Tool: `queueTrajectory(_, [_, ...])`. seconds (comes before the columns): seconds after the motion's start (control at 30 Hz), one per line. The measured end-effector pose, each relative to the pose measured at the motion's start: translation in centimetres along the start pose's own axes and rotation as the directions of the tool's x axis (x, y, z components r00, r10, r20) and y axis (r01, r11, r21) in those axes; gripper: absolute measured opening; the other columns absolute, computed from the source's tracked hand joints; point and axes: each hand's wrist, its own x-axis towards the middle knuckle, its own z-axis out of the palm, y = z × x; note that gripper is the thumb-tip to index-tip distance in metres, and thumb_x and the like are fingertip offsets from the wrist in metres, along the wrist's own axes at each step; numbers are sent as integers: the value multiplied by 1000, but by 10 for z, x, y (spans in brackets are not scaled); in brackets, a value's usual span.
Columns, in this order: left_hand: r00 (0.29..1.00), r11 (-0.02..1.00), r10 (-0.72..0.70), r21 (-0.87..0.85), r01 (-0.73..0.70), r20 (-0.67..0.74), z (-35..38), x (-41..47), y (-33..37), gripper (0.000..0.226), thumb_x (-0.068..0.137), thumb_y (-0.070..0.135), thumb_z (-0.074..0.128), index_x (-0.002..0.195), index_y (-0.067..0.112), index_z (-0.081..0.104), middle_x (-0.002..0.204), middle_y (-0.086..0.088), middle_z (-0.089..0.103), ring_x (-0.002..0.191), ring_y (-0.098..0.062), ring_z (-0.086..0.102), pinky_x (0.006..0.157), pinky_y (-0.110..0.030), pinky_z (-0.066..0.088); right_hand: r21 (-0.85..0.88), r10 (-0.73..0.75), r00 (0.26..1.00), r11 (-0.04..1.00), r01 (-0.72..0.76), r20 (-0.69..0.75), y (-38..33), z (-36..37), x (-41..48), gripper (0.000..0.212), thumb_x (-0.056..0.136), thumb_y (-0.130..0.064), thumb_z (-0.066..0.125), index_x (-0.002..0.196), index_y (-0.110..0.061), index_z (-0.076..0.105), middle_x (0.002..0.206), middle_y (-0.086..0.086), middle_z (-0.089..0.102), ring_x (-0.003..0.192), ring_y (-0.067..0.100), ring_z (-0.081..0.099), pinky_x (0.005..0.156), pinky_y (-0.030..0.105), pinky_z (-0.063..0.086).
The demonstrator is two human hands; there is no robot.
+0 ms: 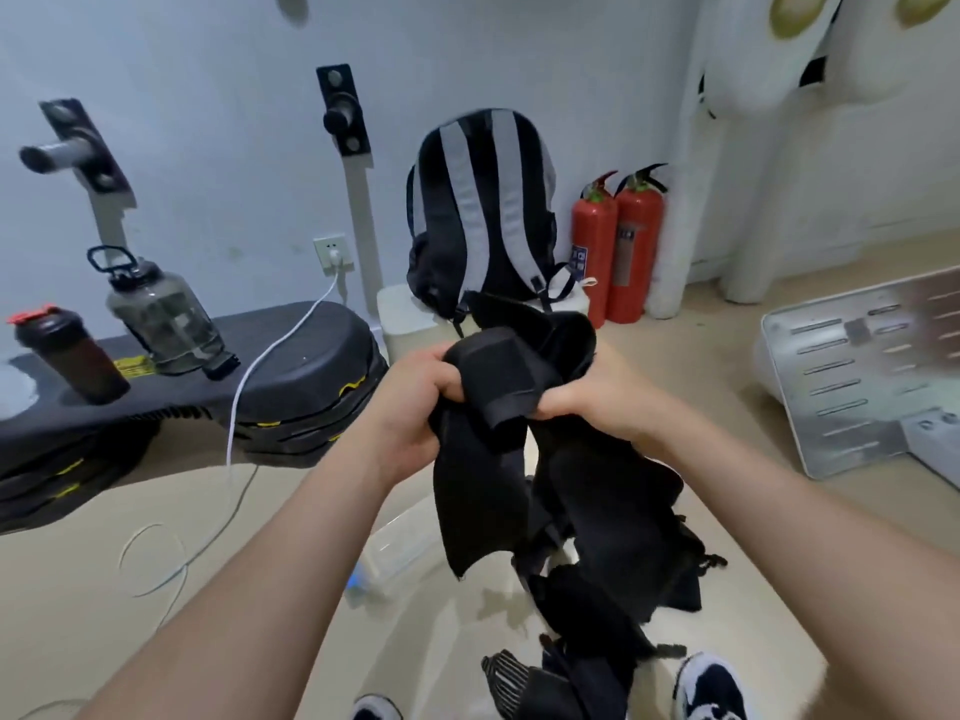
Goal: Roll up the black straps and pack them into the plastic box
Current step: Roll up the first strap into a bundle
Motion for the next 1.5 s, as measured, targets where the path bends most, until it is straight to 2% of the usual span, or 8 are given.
queueTrajectory(0.17, [996,967,22,252,-43,86,3,3,2,56,67,11,42,115,6,71,101,-26,66,90,-32,58,76,-36,48,-56,1,992,998,-8,-123,1,-32,16,31,56,-4,75,86,-2,69,85,19,72,77,25,70,77,48,57])
queueTrajectory(0.3, [989,951,148,269,-150,29,3,8,15,49,68,11,46,105,-16,62,93,-22,55,83,-32,48,68,-35,38,-297,-59,996,954,36,-70,15,-26,24,33,66,8,74,71,-19,56,63,-10,57,54,-1,53,58,27,45])
queueTrajectory(0.47, [994,971,97,223,-82,-58,15,8,6,43,67,15,48,93,-18,55,84,-16,49,77,-30,42,64,-34,36,-520,-39,976,850,-81,-216,56,-25,41,22,74,-32,70,87,-34,53,90,-9,65,88,21,63,77,44,55])
queueTrajectory(0.63, [994,996,46,80,-38,-103,22,11,2,44,67,18,50,102,-5,60,95,-15,47,85,-32,44,65,-34,41,-279,32,827,933,-226,-561,70,-23,48,21,80,-36,67,100,-31,63,89,-10,68,85,20,63,77,39,55])
queueTrajectory(1.1, [989,995,95,-21,-98,-113,18,0,9,41,69,19,47,94,9,77,90,-19,62,82,-32,57,67,-36,48,220,434,588,889,-401,-682,91,-29,54,15,82,-12,69,91,-17,59,93,7,66,82,28,61,68,33,47])
queueTrajectory(1.2, [992,991,104,-73,-109,-73,21,-2,9,36,81,15,43,89,11,78,91,-18,60,76,-28,58,64,-32,47,341,458,644,888,-307,-613,92,-24,58,20,82,-14,72,100,-17,62,94,5,69,84,26,66,65,32,49])
queueTrajectory(1.33, [998,968,55,-244,-53,2,20,0,6,39,88,9,37,83,14,76,83,-8,66,67,-18,62,58,-24,50,674,626,715,676,-299,-312,91,-11,61,28,84,-12,74,109,-11,61,93,8,70,80,24,66,59,29,47])
queueTrajectory(1.5, [998,998,-39,-45,41,41,-23,11,11,33,68,20,54,97,4,62,94,-13,54,83,-26,47,72,-35,42,253,327,855,938,-239,-402,71,-12,63,40,77,8,70,113,-9,64,97,4,70,93,23,66,62,26,48])
